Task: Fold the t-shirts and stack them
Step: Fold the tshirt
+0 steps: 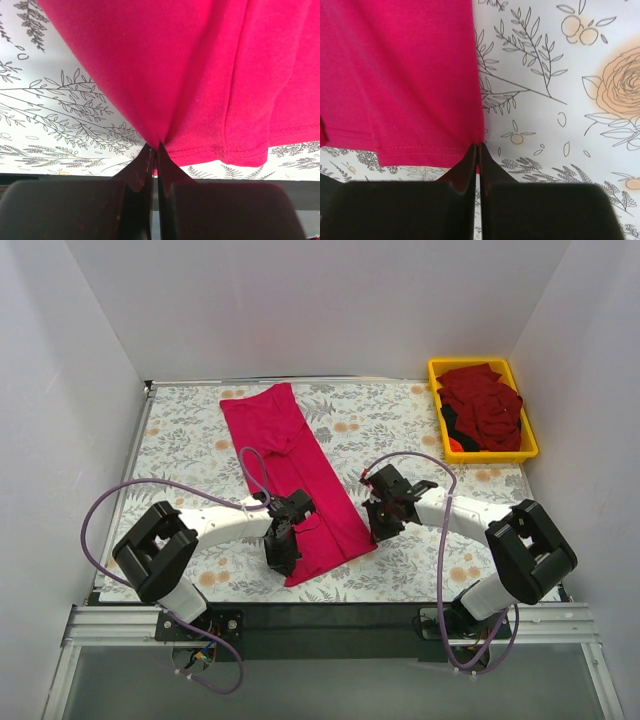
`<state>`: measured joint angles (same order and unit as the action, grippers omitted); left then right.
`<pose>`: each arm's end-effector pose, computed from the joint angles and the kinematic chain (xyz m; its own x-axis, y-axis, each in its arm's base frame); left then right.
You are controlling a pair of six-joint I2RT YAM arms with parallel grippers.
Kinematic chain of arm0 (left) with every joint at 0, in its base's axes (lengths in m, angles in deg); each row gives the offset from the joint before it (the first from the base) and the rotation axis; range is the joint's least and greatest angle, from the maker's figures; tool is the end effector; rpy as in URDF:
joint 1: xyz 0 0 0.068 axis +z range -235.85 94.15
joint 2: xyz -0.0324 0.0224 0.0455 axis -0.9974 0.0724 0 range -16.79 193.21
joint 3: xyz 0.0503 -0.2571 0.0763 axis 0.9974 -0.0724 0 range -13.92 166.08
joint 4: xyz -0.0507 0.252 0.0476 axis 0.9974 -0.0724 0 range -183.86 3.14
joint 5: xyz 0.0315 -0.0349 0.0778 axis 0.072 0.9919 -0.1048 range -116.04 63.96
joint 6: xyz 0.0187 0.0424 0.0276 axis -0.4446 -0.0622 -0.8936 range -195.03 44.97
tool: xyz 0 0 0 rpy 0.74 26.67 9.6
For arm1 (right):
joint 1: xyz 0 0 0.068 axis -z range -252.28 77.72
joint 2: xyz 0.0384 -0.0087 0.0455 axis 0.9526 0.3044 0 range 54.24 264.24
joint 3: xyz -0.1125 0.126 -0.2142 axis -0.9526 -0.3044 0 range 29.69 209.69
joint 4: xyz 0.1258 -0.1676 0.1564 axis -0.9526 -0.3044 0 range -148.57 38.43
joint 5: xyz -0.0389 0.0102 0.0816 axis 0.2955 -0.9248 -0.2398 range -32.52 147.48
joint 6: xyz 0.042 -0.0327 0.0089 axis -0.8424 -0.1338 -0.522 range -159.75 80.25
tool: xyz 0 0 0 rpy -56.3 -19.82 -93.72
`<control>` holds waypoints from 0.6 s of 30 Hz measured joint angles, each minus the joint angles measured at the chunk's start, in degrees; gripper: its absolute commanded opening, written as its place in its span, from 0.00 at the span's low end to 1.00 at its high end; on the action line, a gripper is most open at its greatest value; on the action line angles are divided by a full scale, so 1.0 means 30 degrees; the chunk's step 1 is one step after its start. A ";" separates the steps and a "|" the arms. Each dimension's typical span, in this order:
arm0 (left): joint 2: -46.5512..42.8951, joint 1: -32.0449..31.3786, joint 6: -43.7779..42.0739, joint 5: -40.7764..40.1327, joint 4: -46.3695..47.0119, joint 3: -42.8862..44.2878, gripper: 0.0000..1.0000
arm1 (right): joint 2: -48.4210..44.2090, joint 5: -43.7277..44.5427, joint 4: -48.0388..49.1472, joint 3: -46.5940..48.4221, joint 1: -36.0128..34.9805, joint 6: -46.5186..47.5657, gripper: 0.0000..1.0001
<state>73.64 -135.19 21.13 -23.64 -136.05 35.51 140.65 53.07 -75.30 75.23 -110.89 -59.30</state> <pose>0.1591 -0.1874 0.1525 -0.6835 -0.7287 0.0413 -0.7291 0.6843 0.0078 0.2132 0.1737 0.1630 -0.8819 -0.2774 -0.3811 -0.3745 0.9034 0.2089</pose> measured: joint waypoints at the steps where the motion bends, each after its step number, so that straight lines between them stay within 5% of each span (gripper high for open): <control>1: -0.0087 -0.0007 -0.0022 0.0000 -0.0029 -0.0029 0.00 | -0.0102 0.0073 -0.0146 -0.0036 -0.0029 0.0015 0.01; 18: -0.6499 0.0306 0.1042 0.2674 -0.1494 -0.1858 0.00 | -0.4437 -0.0554 -0.5632 -0.0117 -0.0189 0.0131 0.01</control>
<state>54.14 -134.27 24.26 -15.62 -140.53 29.94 127.34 51.41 -92.19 74.88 -111.46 -58.91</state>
